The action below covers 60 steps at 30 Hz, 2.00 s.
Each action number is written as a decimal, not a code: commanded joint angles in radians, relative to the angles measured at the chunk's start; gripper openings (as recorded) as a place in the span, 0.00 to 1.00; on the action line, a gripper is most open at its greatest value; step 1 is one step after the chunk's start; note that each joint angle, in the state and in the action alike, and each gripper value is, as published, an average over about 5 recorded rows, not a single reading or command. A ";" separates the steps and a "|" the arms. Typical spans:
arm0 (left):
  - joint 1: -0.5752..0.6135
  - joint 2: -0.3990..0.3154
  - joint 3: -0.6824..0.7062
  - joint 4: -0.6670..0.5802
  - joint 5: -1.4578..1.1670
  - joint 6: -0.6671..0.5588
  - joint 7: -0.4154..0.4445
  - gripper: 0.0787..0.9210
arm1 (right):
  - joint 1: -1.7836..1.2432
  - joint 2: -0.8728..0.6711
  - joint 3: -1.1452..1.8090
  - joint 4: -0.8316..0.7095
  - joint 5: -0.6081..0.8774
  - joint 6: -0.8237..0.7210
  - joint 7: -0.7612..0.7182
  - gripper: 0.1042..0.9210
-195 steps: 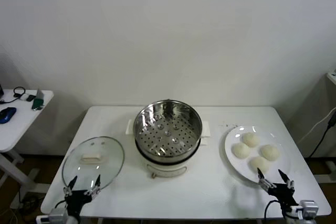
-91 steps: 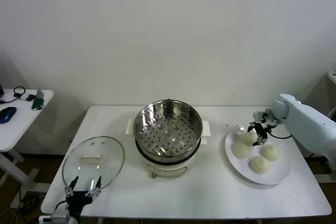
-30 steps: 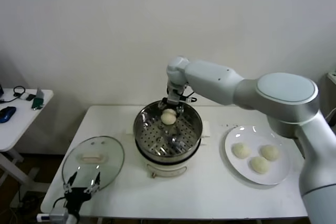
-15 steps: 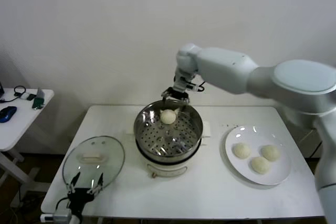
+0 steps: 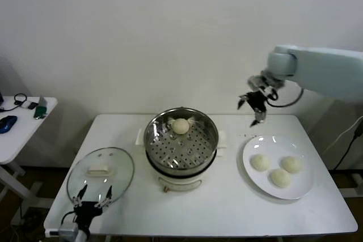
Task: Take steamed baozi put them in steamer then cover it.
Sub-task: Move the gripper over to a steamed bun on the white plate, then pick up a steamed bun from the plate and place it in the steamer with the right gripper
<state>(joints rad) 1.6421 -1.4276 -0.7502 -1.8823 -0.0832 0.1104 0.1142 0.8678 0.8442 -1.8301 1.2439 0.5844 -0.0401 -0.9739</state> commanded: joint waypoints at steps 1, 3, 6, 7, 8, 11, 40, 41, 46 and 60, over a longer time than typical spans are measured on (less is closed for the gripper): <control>-0.003 0.002 0.000 0.004 0.001 0.000 0.001 0.88 | -0.132 -0.202 -0.005 0.122 -0.005 -0.244 0.083 0.88; -0.006 0.003 -0.001 0.007 0.001 0.000 0.001 0.88 | -0.182 -0.189 0.021 0.105 -0.027 -0.246 0.087 0.88; -0.008 0.002 -0.002 0.010 0.001 -0.001 0.001 0.88 | -0.252 -0.173 0.062 0.082 -0.064 -0.248 0.093 0.88; -0.008 0.001 -0.002 0.011 0.002 -0.001 0.000 0.88 | -0.277 -0.168 0.079 0.071 -0.082 -0.247 0.094 0.88; -0.008 0.000 -0.002 0.011 0.002 -0.002 0.000 0.88 | -0.301 -0.163 0.096 0.060 -0.100 -0.246 0.096 0.88; -0.004 -0.002 -0.003 0.014 0.002 -0.005 -0.002 0.88 | -0.374 -0.142 0.152 0.016 -0.151 -0.244 0.108 0.88; 0.007 -0.008 -0.008 0.028 0.019 -0.027 -0.008 0.88 | -0.511 -0.059 0.320 -0.122 -0.230 -0.212 0.131 0.69; 0.008 -0.008 -0.008 0.027 0.019 -0.028 -0.008 0.88 | -0.495 -0.063 0.316 -0.111 -0.220 -0.211 0.126 0.68; 0.007 -0.009 -0.005 0.027 0.019 -0.030 -0.009 0.88 | -0.270 -0.079 0.200 -0.040 -0.104 -0.193 0.082 0.67; -0.004 -0.006 0.009 0.005 0.025 -0.009 -0.004 0.88 | 0.319 0.174 0.102 0.206 0.269 -0.221 0.029 0.67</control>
<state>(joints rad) 1.6381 -1.4349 -0.7418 -1.8750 -0.0582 0.0991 0.1102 0.8862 0.8711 -1.7157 1.3123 0.6379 -0.2297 -0.9323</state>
